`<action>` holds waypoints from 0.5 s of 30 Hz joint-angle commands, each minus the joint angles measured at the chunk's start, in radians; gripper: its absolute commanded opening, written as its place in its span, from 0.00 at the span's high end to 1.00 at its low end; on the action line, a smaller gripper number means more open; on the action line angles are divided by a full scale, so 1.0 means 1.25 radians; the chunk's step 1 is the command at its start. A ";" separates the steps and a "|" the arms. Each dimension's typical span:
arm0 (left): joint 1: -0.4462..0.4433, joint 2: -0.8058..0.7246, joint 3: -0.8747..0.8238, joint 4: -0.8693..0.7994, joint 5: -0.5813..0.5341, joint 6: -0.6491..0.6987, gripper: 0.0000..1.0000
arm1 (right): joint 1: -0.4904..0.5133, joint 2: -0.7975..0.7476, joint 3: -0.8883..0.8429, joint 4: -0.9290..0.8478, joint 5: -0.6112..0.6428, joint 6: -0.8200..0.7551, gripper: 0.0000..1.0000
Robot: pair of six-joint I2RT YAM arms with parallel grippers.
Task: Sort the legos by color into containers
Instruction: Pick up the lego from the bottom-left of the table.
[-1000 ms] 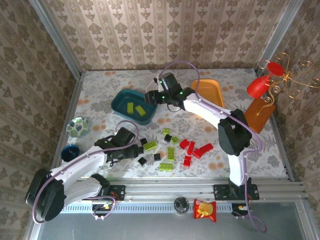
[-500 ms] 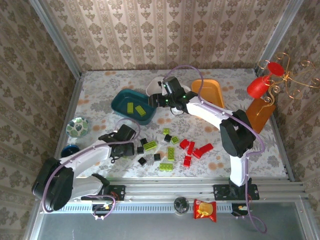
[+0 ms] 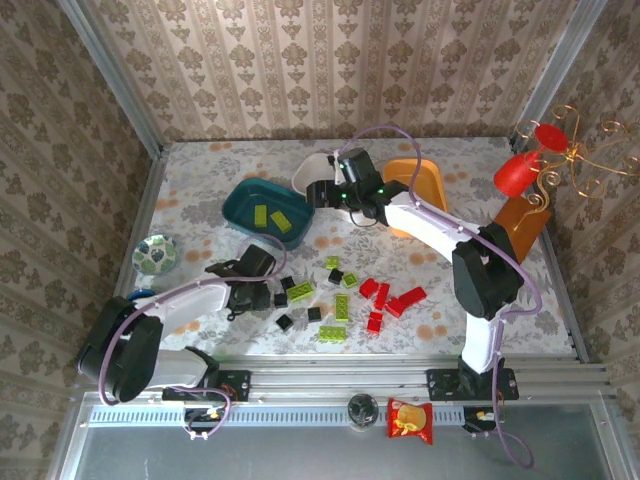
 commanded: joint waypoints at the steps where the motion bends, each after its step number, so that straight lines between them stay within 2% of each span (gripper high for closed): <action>1: -0.001 -0.003 -0.004 0.016 0.012 0.002 0.72 | -0.001 -0.029 -0.012 0.008 0.004 0.009 0.28; 6: -0.001 -0.057 0.016 -0.007 -0.006 0.003 0.91 | -0.001 -0.048 -0.035 0.008 0.008 0.009 0.28; 11: 0.016 -0.144 0.096 -0.041 -0.041 0.036 0.92 | -0.007 -0.106 -0.106 0.024 0.018 0.019 0.28; 15: 0.077 -0.112 0.211 0.015 -0.019 0.093 0.91 | -0.009 -0.166 -0.175 0.032 0.033 0.030 0.28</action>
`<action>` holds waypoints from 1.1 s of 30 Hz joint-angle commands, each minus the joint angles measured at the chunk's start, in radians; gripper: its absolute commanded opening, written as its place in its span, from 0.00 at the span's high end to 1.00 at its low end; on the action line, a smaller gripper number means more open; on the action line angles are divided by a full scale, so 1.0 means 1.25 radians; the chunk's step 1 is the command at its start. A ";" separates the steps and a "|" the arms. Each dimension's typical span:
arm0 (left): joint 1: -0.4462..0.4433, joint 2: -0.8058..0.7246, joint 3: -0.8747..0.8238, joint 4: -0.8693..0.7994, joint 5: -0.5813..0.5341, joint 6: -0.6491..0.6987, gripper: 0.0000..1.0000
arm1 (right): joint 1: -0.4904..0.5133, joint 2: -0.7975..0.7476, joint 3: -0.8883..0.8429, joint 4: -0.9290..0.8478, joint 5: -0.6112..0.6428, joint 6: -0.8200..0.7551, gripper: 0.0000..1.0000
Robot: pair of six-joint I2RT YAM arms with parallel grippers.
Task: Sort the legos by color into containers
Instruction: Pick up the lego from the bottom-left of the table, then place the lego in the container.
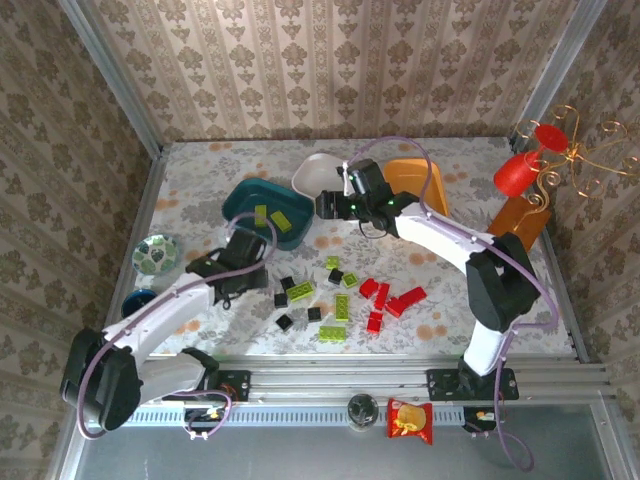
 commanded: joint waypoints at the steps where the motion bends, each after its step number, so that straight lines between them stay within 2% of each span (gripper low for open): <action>1: 0.045 0.045 0.108 0.052 0.002 0.070 0.91 | -0.007 -0.068 -0.046 0.017 0.030 0.021 0.28; 5: 0.072 0.214 0.248 0.113 0.015 0.129 0.92 | -0.012 -0.116 -0.101 0.001 0.049 0.021 0.28; 9: 0.124 0.388 0.362 0.142 0.049 0.135 0.94 | -0.015 -0.171 -0.156 -0.027 0.063 0.014 0.28; 14: 0.142 0.532 0.462 0.141 0.062 0.134 0.93 | -0.015 -0.236 -0.221 -0.066 0.071 0.007 0.28; 17: 0.146 0.575 0.495 0.138 0.070 0.126 0.88 | -0.013 -0.274 -0.270 -0.087 0.078 0.010 0.28; 19: 0.146 0.584 0.509 0.140 0.077 0.122 0.77 | -0.013 -0.294 -0.298 -0.098 0.086 0.013 0.28; 24: 0.144 0.549 0.526 0.149 0.096 0.120 0.39 | -0.013 -0.336 -0.338 -0.127 0.107 0.013 0.26; 27: 0.140 0.495 0.517 0.162 0.106 0.119 0.26 | -0.010 -0.332 -0.341 -0.136 0.106 0.014 0.25; 31: 0.124 0.393 0.478 0.182 0.117 0.117 0.13 | 0.001 -0.313 -0.337 -0.182 0.132 0.025 0.25; 33: 0.110 0.328 0.439 0.196 0.125 0.112 0.03 | 0.001 -0.304 -0.347 -0.222 0.148 0.054 0.26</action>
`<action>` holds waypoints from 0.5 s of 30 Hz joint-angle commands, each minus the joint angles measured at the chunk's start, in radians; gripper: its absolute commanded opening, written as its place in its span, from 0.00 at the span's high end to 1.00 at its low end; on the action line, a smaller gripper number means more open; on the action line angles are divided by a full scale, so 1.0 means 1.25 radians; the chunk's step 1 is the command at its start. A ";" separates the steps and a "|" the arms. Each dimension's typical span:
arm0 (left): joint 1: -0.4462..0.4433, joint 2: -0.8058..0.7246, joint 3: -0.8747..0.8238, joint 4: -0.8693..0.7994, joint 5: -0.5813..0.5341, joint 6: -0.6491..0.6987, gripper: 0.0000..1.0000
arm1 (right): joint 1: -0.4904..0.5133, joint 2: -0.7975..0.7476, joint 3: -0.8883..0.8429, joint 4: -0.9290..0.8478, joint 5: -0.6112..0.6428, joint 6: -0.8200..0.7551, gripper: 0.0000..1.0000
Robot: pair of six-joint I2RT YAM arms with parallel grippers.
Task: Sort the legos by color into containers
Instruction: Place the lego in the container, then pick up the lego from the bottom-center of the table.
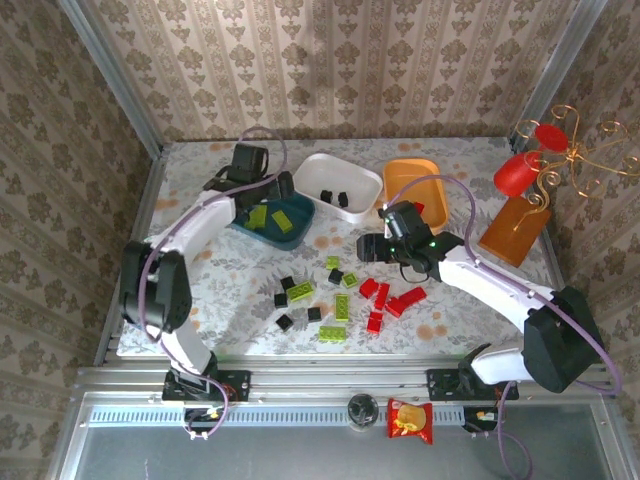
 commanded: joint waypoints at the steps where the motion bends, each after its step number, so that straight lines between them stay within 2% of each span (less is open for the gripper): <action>1: -0.024 -0.114 -0.054 0.035 0.026 -0.007 0.00 | 0.006 0.012 -0.023 -0.093 0.052 0.051 0.27; 8: -0.096 -0.305 -0.265 0.090 0.021 -0.016 0.00 | 0.015 -0.030 -0.114 -0.102 0.053 0.078 0.29; 12: -0.114 -0.386 -0.377 0.105 0.030 -0.022 0.00 | 0.050 -0.011 -0.104 -0.065 0.003 0.014 0.30; 15: -0.118 -0.427 -0.437 0.091 0.019 -0.027 0.00 | 0.112 0.020 -0.062 -0.074 0.063 -0.059 0.26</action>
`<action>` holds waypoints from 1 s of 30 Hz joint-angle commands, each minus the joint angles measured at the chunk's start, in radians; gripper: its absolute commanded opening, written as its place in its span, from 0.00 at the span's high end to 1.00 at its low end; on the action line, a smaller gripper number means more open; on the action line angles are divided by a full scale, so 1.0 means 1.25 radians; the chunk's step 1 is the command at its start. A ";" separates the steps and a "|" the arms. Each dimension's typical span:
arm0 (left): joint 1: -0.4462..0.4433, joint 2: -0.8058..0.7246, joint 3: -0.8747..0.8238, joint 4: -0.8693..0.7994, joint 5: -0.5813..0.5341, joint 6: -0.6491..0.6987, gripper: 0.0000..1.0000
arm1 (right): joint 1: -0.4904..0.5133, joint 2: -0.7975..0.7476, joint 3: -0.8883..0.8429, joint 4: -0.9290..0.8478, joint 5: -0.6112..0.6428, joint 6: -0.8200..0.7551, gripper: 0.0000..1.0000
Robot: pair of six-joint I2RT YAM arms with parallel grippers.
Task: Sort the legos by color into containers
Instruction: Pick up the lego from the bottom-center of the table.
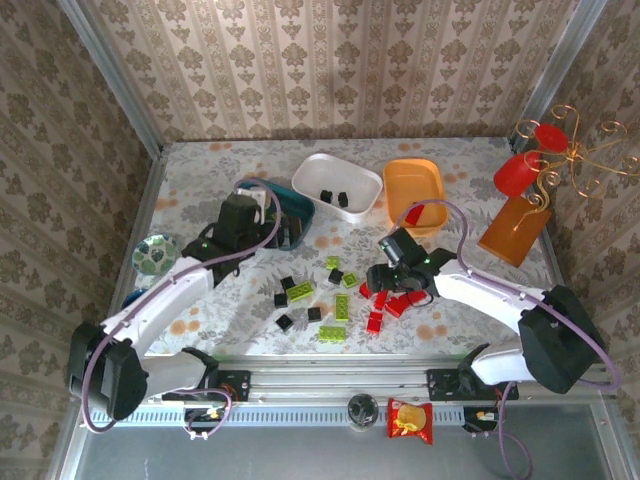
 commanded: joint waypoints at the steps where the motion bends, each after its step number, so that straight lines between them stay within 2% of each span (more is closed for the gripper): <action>1: -0.004 -0.051 -0.046 -0.002 -0.012 -0.022 0.00 | 0.058 0.037 0.065 -0.010 0.054 -0.090 0.25; 9: 0.013 -0.095 -0.125 -0.022 -0.019 -0.053 0.00 | 0.088 0.187 0.159 -0.058 0.166 -0.130 0.26; 19: 0.057 -0.096 -0.139 -0.023 0.011 -0.068 0.00 | 0.128 0.281 0.201 -0.123 0.165 -0.173 0.34; 24: 0.059 -0.099 -0.141 -0.022 0.017 -0.069 0.00 | 0.131 0.294 0.191 -0.135 0.171 -0.168 0.45; 30: 0.059 -0.111 -0.148 -0.008 0.028 -0.075 0.00 | 0.129 0.254 0.182 -0.113 0.173 -0.167 0.64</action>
